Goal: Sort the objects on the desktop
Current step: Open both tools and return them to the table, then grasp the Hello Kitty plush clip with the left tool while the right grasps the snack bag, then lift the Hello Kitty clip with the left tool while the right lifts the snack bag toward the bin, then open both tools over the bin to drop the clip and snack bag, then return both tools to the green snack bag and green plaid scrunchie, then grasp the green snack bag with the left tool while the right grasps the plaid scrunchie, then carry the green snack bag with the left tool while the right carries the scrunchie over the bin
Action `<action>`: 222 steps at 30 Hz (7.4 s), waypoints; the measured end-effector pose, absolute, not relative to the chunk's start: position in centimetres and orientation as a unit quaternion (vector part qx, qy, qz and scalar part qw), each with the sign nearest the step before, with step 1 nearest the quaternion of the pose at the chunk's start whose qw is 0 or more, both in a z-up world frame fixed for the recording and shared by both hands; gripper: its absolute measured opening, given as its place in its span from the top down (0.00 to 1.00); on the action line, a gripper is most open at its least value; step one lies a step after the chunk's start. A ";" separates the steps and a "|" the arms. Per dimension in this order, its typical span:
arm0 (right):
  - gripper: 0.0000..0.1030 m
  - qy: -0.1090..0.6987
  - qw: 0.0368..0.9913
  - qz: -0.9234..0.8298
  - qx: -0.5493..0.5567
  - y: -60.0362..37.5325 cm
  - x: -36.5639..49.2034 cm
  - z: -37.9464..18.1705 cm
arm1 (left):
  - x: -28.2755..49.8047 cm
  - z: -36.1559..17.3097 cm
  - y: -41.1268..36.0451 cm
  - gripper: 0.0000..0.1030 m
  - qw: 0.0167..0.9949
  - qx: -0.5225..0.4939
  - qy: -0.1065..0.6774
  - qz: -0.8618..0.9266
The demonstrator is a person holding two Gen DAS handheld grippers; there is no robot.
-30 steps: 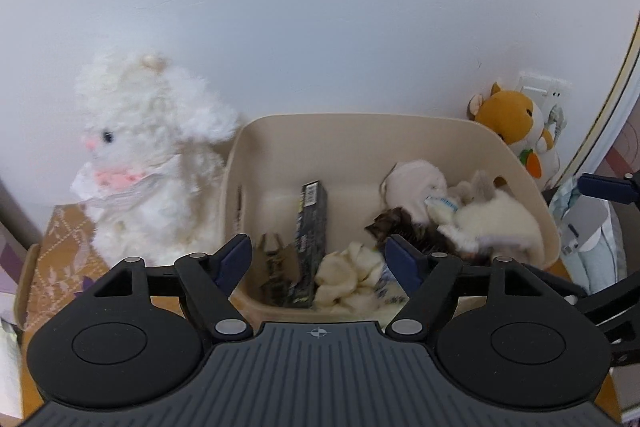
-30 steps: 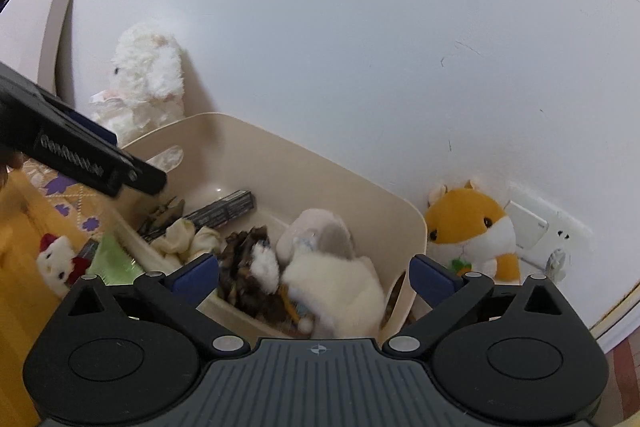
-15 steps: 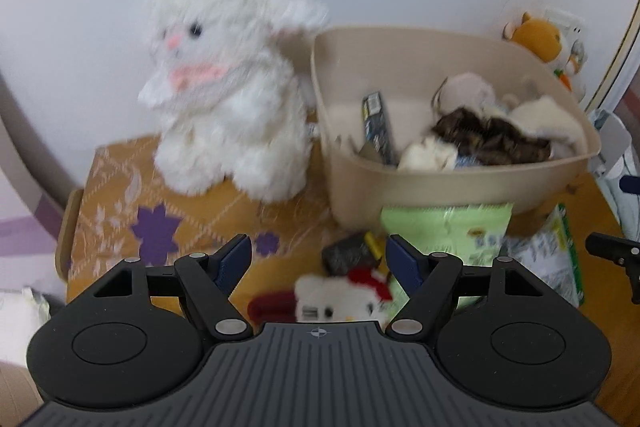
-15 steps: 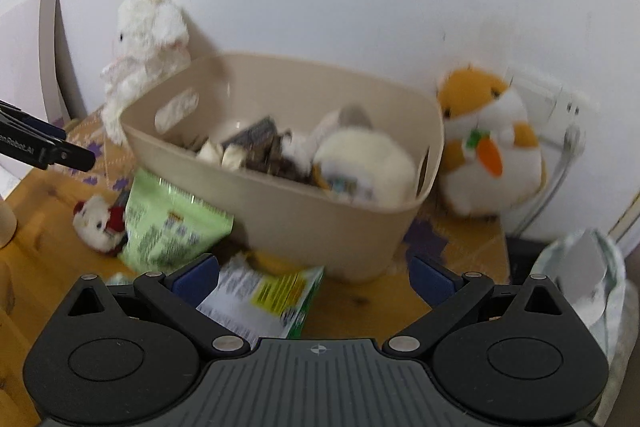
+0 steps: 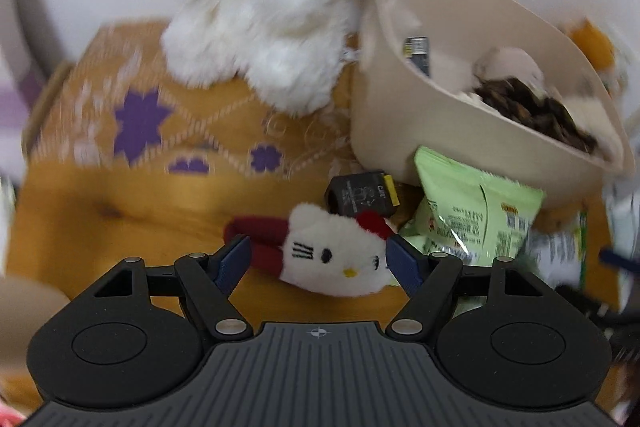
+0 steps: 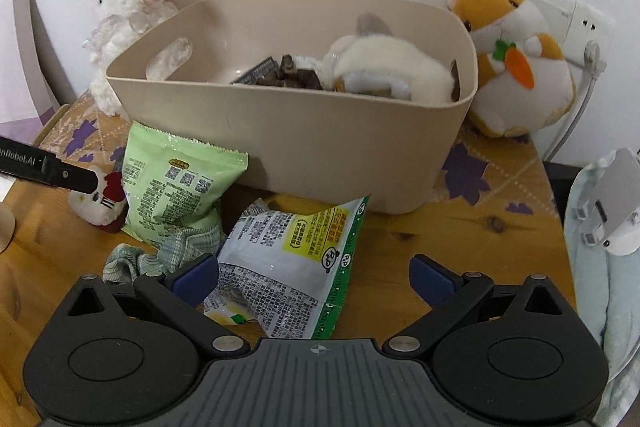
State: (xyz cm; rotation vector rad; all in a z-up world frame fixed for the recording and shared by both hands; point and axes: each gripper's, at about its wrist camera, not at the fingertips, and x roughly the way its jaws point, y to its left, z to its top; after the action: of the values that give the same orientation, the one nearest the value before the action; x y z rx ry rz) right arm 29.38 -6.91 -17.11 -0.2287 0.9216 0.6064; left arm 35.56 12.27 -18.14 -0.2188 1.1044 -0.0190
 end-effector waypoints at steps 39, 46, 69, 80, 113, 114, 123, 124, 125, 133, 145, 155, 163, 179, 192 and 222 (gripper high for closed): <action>0.43 0.430 0.845 0.311 -0.066 -7.5 28.5 -17.3 | 34.2 -19.2 12.7 0.38 0.840 -0.207 0.497 0.066; 0.44 0.410 0.850 0.324 -0.064 -8.6 27.6 -15.2 | 32.7 -17.6 12.5 0.38 0.865 -0.144 0.480 0.034; 0.48 0.340 0.872 0.351 -0.034 -9.6 28.2 -6.0 | 32.5 -7.3 9.8 0.38 0.917 -0.128 0.369 -0.078; 0.48 0.307 0.883 0.356 -0.014 -9.7 30.0 -2.9 | 34.5 -4.3 8.0 0.38 0.928 -0.112 0.340 -0.101; 0.00 0.329 0.897 0.279 -0.093 -3.8 39.2 -8.5 | 42.2 -10.0 1.4 0.24 0.925 0.032 0.371 -0.081; 0.00 0.328 0.897 0.279 -0.096 -3.9 39.1 -8.5 | 42.2 -10.0 1.3 0.24 0.925 0.036 0.369 -0.079; 0.00 0.320 0.898 0.284 -0.103 -6.0 37.7 -8.2 | 41.7 -9.1 1.0 0.22 0.929 0.037 0.359 -0.082; 0.00 0.319 0.899 0.284 -0.101 -6.2 37.5 -8.1 | 41.5 -8.9 1.0 0.22 0.929 0.037 0.358 -0.083; 0.00 0.318 0.899 0.284 -0.099 -6.4 37.2 -8.1 | 41.6 -8.8 1.1 0.22 0.929 0.037 0.358 -0.084; 0.00 0.317 0.893 0.303 -0.105 -7.9 34.7 -8.8 | 39.5 -8.3 2.6 0.22 0.927 0.040 0.360 -0.102; 0.00 0.358 0.860 0.348 -0.105 -7.9 30.5 -12.1 | 34.2 -11.7 7.2 0.22 0.902 0.041 0.408 -0.135; 0.00 0.378 0.829 0.388 -0.140 -4.8 25.8 -16.0 | 32.0 -14.5 7.2 0.22 0.878 0.032 0.442 -0.179; 0.00 0.381 0.827 0.382 -0.159 -2.4 24.9 -18.2 | 33.1 -15.7 5.4 0.22 0.868 0.002 0.454 -0.199; 0.49 0.404 0.820 0.381 -0.138 -1.9 26.1 -20.0 | 36.9 -18.5 2.6 0.31 0.858 -0.017 0.470 -0.206; 0.81 0.402 0.816 0.397 -0.124 -3.7 25.5 -19.5 | 35.9 -17.8 4.2 0.39 0.863 -0.020 0.465 -0.196; 0.81 0.309 0.880 0.349 -0.093 -11.9 27.8 -9.5 | 31.1 -8.1 8.5 0.40 0.904 0.043 0.355 -0.234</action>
State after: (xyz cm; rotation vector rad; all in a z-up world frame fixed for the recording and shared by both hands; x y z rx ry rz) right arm 27.82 -11.91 -9.49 -0.1932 0.6430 0.7278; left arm 31.14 8.45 -8.10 0.0892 0.7339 -0.4843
